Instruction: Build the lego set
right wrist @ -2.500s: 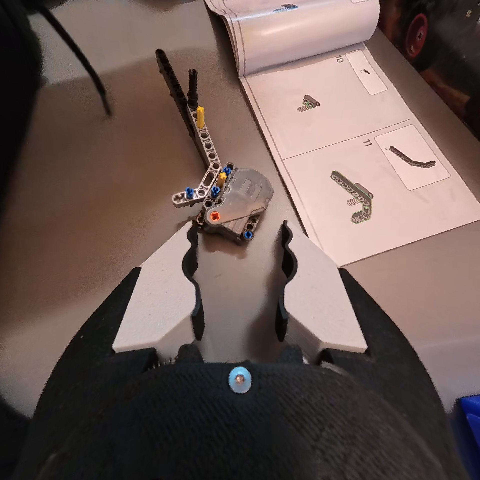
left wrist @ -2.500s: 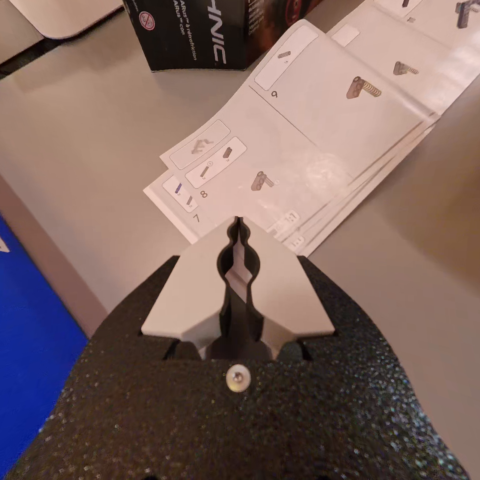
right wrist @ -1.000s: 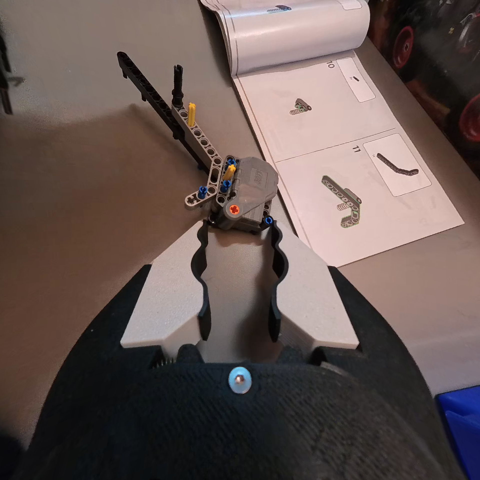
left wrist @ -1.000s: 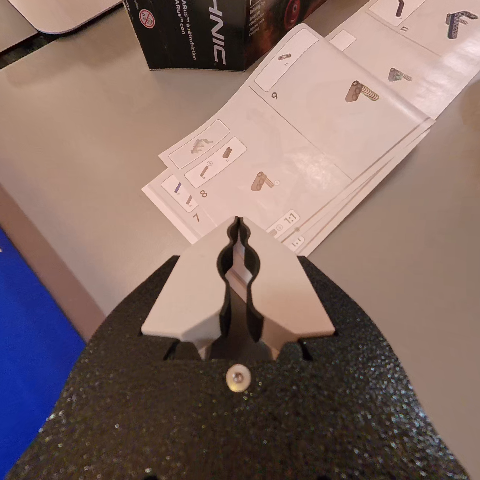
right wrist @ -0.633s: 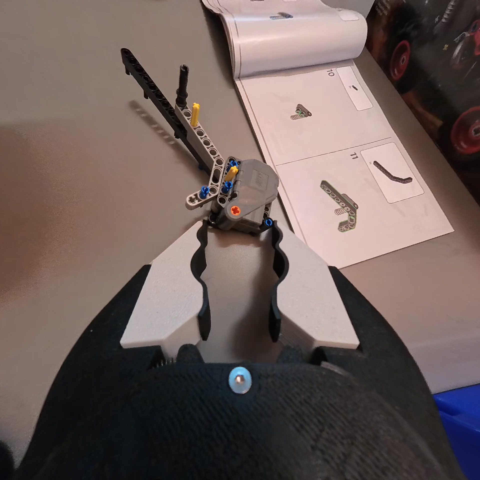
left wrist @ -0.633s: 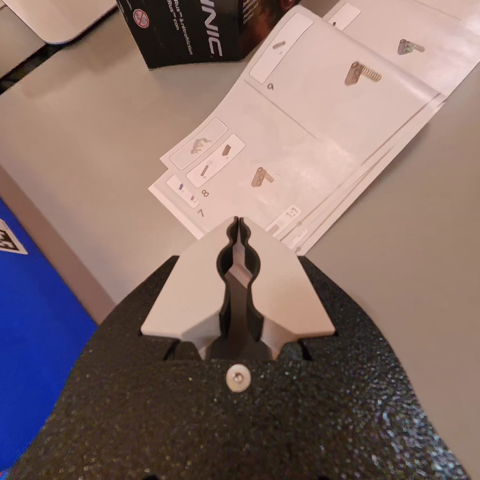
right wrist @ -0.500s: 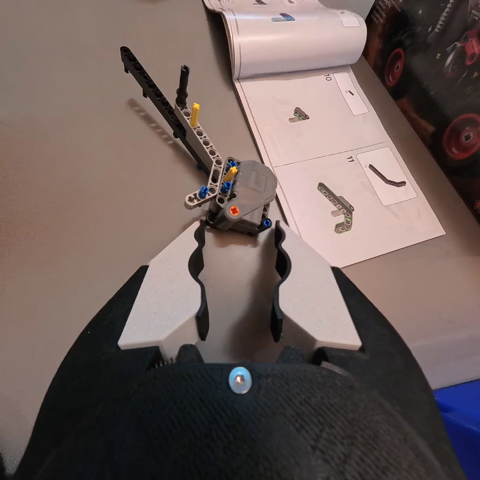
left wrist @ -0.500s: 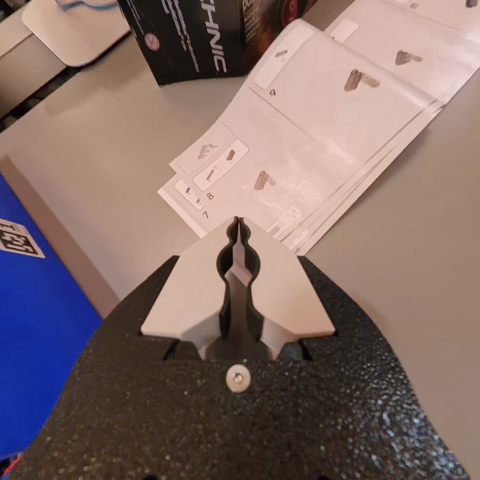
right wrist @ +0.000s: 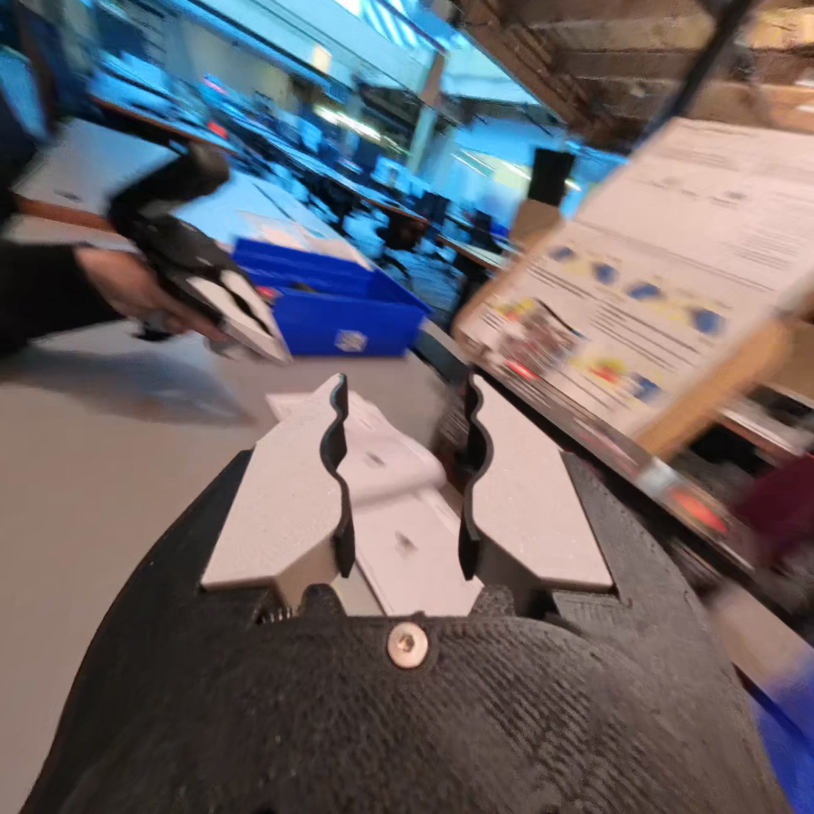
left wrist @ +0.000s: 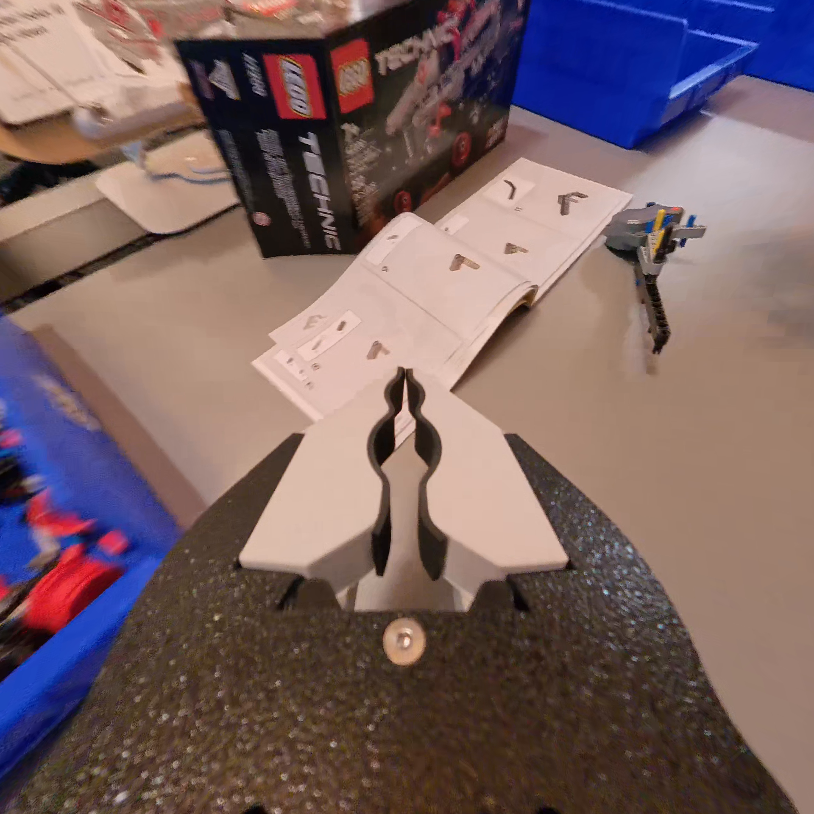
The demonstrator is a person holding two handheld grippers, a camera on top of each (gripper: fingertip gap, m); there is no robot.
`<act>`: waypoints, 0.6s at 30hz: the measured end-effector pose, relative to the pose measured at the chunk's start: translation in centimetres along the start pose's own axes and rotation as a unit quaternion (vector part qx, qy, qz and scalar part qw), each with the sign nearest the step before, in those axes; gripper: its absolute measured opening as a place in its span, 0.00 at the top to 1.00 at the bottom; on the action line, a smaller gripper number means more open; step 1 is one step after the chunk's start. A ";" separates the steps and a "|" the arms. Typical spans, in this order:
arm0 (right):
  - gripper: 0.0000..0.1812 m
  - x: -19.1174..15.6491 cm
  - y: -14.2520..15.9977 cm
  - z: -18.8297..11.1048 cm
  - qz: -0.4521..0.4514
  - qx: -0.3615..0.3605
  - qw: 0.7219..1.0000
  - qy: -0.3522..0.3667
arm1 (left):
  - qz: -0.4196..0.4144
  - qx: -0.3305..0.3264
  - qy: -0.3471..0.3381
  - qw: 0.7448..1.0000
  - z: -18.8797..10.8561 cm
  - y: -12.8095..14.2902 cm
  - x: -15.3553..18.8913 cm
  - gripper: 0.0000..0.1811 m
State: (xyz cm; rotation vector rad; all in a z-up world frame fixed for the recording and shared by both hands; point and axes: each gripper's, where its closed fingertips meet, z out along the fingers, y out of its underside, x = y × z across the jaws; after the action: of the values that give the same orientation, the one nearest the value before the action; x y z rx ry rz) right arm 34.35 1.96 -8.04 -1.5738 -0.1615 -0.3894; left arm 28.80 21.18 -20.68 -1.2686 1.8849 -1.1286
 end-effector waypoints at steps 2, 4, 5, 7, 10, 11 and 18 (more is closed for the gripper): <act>0.79 -5.9 -3.2 4.4 0.037 0.059 0.995 -0.076 | -0.001 0.012 -0.032 0.999 -2.9 -0.4 -1.9 1.00; 0.79 -11.5 -4.9 8.6 0.094 0.096 0.980 -0.145 | -0.001 0.017 -0.074 0.997 -6.1 -0.5 -4.7 1.00; 0.80 -14.1 -4.8 10.8 0.119 0.095 0.973 -0.173 | 0.001 0.013 -0.098 0.995 -7.8 -0.3 -6.2 1.00; 0.80 -18.2 -3.6 15.2 0.136 0.063 0.971 -0.187 | 0.003 -0.003 -0.145 0.989 -11.0 0.5 -9.6 1.00; 0.83 -22.1 -0.5 21.0 0.119 -0.016 0.979 -0.164 | -0.011 -0.021 -0.178 0.984 -14.7 1.4 -13.5 1.00; 0.83 -22.8 0.8 22.7 0.104 -0.048 0.982 -0.152 | -0.015 -0.025 -0.182 0.983 -15.5 1.5 -14.5 1.00; 0.87 -27.1 5.1 28.1 -0.011 -0.142 0.969 -0.199 | -0.014 -0.060 -0.155 0.986 -15.1 0.8 -20.7 0.99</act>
State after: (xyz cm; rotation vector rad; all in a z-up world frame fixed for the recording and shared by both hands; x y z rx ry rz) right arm 14.94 33.24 -22.07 -1.9246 -0.4500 -0.1100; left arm 23.54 45.37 -14.09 -1.4489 1.7236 -0.7865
